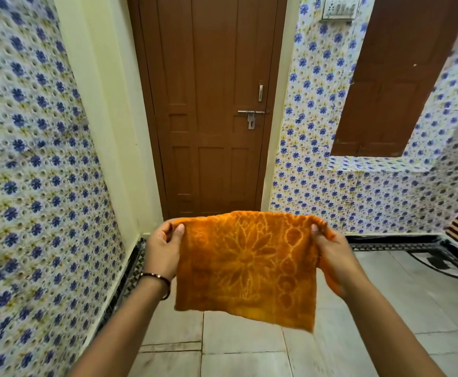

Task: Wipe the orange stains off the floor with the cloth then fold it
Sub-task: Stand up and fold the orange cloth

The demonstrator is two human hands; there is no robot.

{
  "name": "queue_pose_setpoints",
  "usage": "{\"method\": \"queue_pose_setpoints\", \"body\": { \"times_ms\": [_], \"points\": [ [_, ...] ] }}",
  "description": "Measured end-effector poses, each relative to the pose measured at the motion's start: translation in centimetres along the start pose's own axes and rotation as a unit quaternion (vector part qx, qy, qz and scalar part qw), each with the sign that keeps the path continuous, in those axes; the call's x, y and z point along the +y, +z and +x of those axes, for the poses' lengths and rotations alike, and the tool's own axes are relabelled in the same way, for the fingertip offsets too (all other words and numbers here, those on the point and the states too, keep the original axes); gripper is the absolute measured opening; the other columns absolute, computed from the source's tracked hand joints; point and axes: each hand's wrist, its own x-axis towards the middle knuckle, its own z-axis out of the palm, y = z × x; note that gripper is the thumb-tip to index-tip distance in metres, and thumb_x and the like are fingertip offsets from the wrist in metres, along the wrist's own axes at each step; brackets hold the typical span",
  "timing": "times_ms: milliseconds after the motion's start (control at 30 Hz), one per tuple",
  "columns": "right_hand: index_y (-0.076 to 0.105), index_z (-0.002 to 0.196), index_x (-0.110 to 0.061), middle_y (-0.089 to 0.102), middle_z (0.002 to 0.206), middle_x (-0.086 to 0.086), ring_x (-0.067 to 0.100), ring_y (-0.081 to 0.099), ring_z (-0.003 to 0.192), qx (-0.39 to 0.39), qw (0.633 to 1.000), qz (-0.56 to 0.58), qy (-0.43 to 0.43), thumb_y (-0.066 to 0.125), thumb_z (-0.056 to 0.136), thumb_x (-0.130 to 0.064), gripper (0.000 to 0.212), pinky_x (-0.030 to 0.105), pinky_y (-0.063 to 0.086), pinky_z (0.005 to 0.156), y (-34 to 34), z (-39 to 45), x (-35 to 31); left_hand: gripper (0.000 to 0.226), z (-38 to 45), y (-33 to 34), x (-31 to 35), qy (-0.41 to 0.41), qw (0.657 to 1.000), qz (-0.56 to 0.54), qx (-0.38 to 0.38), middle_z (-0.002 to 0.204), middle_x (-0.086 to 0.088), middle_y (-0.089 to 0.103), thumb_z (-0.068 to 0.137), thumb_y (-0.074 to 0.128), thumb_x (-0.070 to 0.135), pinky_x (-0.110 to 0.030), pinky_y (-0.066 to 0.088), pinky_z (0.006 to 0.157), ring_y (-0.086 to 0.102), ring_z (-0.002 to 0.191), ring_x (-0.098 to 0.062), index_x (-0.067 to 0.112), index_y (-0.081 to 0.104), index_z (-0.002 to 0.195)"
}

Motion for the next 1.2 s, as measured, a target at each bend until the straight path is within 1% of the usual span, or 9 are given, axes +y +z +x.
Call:
{"method": "queue_pose_setpoints", "body": {
  "times_ms": [267, 367, 433, 500, 600, 700, 867, 1067, 1200],
  "points": [
    [0.050, 0.116, -0.023, 0.058, 0.098, -0.004, 0.025, 0.053, 0.096, 0.016, 0.995, -0.090, -0.046, 0.039, 0.099, -0.039, 0.026, 0.048, 0.048, 0.079, -0.9, 0.9, -2.1, 0.016, 3.7, -2.1, 1.1, 0.091, 0.982, 0.152, -0.064, 0.093, -0.001, 0.060, 0.099, 0.039, 0.033, -0.033, 0.050, 0.067, 0.058, 0.089, -0.023, 0.033, 0.054, 0.095],
    [0.054, 0.104, -0.022, 0.062, 0.096, 0.003, 0.027, 0.059, 0.093, 0.002, 0.999, -0.046, -0.030, 0.042, 0.098, -0.042, 0.024, 0.053, 0.049, 0.084, 0.0, 1.8, -3.3, 0.045, 4.8, -2.3, 0.3, -0.112, 0.985, 0.021, -0.130, 0.117, -0.007, 0.056, 0.092, 0.030, 0.058, -0.045, 0.051, 0.080, 0.055, 0.107, -0.031, 0.029, 0.045, 0.124],
    [0.058, 0.100, -0.017, 0.064, 0.089, 0.008, 0.029, 0.062, 0.086, 0.017, 1.000, -0.003, 0.006, 0.046, 0.098, -0.037, 0.024, 0.053, 0.050, 0.088, 0.6, 3.3, -3.4, 0.061, 3.9, -2.3, -1.9, -0.294, 0.913, -0.054, -0.279, 0.124, -0.009, 0.056, 0.081, 0.027, 0.075, -0.049, 0.051, 0.077, 0.054, 0.112, -0.035, 0.035, 0.042, 0.124],
    [0.058, 0.107, -0.008, 0.064, 0.087, 0.012, 0.030, 0.063, 0.082, 0.021, 0.997, 0.001, 0.069, 0.051, 0.097, -0.031, 0.026, 0.052, 0.052, 0.088, 0.9, 4.9, -3.1, 0.079, 2.4, -2.0, -3.2, -0.335, 0.873, -0.036, -0.353, 0.128, -0.011, 0.056, 0.066, 0.052, 0.079, -0.054, 0.049, 0.087, 0.055, 0.115, -0.036, 0.028, 0.046, 0.126],
    [0.058, 0.105, -0.004, 0.064, 0.084, 0.014, 0.026, 0.063, 0.071, -0.031, 0.984, 0.005, 0.175, 0.056, 0.095, -0.028, 0.026, 0.041, 0.054, 0.070, -0.2, 6.0, -2.4, 0.105, 2.4, -1.0, -3.3, -0.279, 0.904, -0.080, -0.314, 0.122, -0.010, 0.056, 0.049, 0.086, 0.051, -0.045, 0.053, 0.084, 0.059, 0.106, -0.029, 0.022, 0.040, 0.139],
    [0.057, 0.092, -0.005, 0.060, 0.064, 0.007, 0.017, 0.058, 0.049, -0.080, 0.969, 0.092, 0.215, 0.066, 0.086, -0.022, 0.020, 0.029, 0.053, 0.054, -2.4, 6.0, -0.7, 0.068, 3.4, -0.2, -1.6, -0.220, 0.911, -0.231, -0.260, 0.104, -0.008, 0.060, 0.075, 0.069, 0.025, -0.035, 0.057, 0.065, 0.065, 0.081, -0.021, 0.029, 0.040, 0.136],
    [0.030, 0.143, -0.013, 0.068, 0.098, 0.018, 0.035, 0.063, 0.087, -0.074, 0.940, 0.107, 0.315, 0.066, 0.085, -0.028, 0.071, 0.048, 0.049, 0.076, -1.0, 5.2, 6.7, 0.034, 4.4, 0.9, 1.5, -0.134, 0.920, -0.265, -0.254, 0.088, -0.006, 0.062, 0.093, 0.051, 0.013, -0.031, 0.057, 0.061, 0.064, 0.071, -0.014, 0.028, 0.057, 0.122],
    [0.057, 0.101, -0.015, 0.069, 0.095, 0.020, 0.034, 0.067, 0.085, -0.078, 0.925, 0.316, 0.194, 0.071, 0.070, -0.026, 0.036, 0.047, 0.057, 0.069, 1.0, 5.9, 5.8, 0.030, 5.7, 1.6, 4.3, -0.106, 0.942, -0.235, -0.217, 0.094, -0.009, 0.064, 0.098, 0.043, 0.008, -0.038, 0.056, 0.072, 0.061, 0.077, -0.016, 0.027, 0.064, 0.109],
    [0.059, 0.110, -0.015, 0.068, 0.108, 0.020, 0.041, 0.058, 0.107, -0.157, 0.941, 0.171, 0.247, 0.055, 0.090, -0.044, 0.036, 0.055, 0.046, 0.086, 2.9, 5.1, 7.3, 0.029, 5.8, 1.3, 6.0, -0.071, 0.953, -0.194, -0.221, 0.090, -0.007, 0.063, 0.097, 0.043, 0.007, -0.032, 0.056, 0.068, 0.061, 0.071, -0.011, 0.024, 0.063, 0.107]
  ]
}}
